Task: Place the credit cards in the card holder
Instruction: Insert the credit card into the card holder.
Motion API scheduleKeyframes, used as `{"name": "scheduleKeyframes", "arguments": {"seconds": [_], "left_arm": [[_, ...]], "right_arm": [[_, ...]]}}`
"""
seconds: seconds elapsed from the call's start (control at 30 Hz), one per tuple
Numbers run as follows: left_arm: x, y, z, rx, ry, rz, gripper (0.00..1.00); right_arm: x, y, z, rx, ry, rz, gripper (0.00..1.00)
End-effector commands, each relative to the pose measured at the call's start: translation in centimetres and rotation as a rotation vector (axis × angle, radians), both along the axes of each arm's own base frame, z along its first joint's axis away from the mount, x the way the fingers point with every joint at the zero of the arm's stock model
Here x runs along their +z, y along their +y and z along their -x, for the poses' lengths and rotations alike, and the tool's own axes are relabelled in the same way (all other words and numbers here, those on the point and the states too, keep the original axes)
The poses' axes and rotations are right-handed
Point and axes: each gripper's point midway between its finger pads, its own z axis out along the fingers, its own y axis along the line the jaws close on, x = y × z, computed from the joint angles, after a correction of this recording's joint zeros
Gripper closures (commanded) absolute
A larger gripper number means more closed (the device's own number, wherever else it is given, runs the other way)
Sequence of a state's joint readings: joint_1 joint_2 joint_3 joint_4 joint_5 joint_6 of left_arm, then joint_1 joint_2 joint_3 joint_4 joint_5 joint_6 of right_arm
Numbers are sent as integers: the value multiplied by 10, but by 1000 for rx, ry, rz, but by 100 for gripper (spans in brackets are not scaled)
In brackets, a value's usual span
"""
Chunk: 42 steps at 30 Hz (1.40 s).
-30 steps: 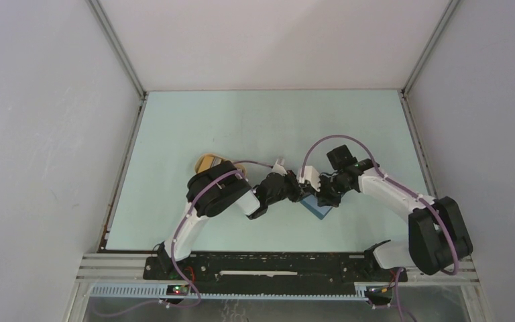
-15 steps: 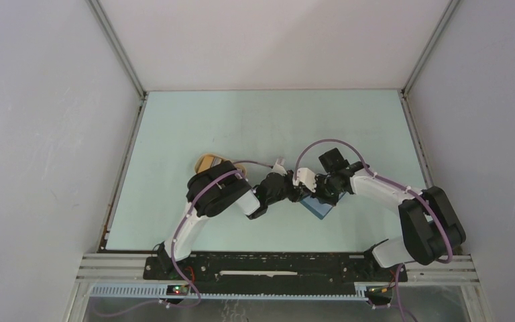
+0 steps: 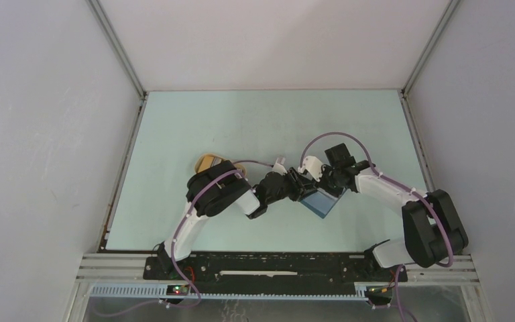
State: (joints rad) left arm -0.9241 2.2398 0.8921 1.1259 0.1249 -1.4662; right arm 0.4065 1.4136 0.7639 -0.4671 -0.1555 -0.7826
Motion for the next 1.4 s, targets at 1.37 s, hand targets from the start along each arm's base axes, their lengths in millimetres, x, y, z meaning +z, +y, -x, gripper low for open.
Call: {"name": "scheduleKeyframes", "arguments": {"seconds": [1.37], "left_arm": [[17, 21, 4, -1, -58, -6, 56]], "right_arm": [[22, 11, -12, 13, -113, -77, 97]]}}
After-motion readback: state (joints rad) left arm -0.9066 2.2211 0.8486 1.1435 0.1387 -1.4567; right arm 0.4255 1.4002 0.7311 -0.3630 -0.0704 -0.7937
